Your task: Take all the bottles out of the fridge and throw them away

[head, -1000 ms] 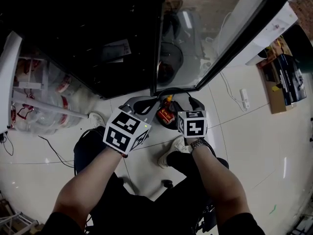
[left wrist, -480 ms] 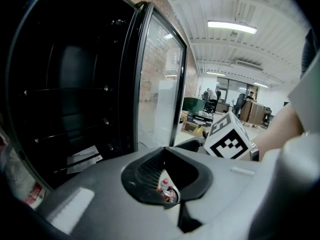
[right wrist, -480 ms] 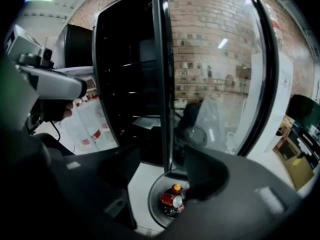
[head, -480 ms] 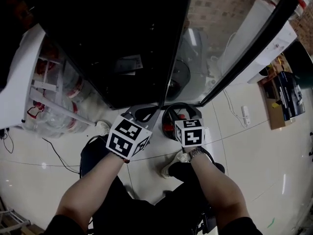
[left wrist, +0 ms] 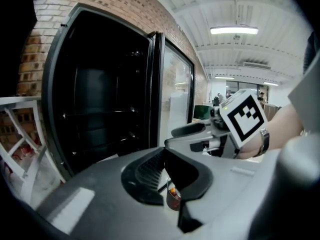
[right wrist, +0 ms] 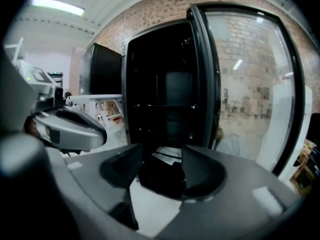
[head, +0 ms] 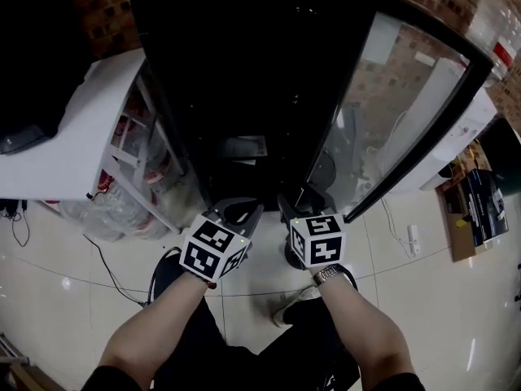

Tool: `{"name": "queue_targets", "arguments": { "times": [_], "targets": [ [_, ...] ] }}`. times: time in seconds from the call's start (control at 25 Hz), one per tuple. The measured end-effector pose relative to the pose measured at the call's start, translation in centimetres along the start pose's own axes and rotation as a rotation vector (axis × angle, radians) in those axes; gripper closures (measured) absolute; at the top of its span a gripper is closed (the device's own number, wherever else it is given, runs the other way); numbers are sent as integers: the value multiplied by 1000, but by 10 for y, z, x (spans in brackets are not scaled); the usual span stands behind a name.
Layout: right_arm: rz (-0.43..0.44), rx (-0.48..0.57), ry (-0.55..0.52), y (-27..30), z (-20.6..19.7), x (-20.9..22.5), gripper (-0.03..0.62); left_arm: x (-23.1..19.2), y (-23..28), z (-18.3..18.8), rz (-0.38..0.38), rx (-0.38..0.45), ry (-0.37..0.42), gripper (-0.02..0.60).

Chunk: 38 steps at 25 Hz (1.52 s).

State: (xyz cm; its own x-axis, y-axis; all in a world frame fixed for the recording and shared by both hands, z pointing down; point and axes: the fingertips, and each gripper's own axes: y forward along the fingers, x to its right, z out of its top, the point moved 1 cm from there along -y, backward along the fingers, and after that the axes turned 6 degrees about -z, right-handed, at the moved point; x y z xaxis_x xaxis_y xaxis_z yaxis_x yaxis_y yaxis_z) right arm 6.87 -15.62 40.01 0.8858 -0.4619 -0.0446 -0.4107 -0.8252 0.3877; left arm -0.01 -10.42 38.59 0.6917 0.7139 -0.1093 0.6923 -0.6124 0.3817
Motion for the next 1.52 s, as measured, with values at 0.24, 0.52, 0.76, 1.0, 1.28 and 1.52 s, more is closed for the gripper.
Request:
{"name": "queue_targets", "arguments": {
  "times": [0.24,0.52,0.76,1.0,1.28,1.52],
  "targets": [
    [44,89,-43,-22,53,-37,373,-4,-47,22,54,61,20,577],
    [64,169,-54,-66,89,-62,418,16,-89,44,89,125,46,577],
    [69,230,-56,-115,105,-85,445,54,-123,54,75,183,80,578],
    [68,286,-21,-160,106,-101,473,93,-152,57,52,220,126,577],
    [91,310,-10,-196,105,-125,485,112,-182,56,50,252,133,577],
    [79,315,-26,-210,101,-135,490,114,-193,56,64,266,135,577]
  ]
}}
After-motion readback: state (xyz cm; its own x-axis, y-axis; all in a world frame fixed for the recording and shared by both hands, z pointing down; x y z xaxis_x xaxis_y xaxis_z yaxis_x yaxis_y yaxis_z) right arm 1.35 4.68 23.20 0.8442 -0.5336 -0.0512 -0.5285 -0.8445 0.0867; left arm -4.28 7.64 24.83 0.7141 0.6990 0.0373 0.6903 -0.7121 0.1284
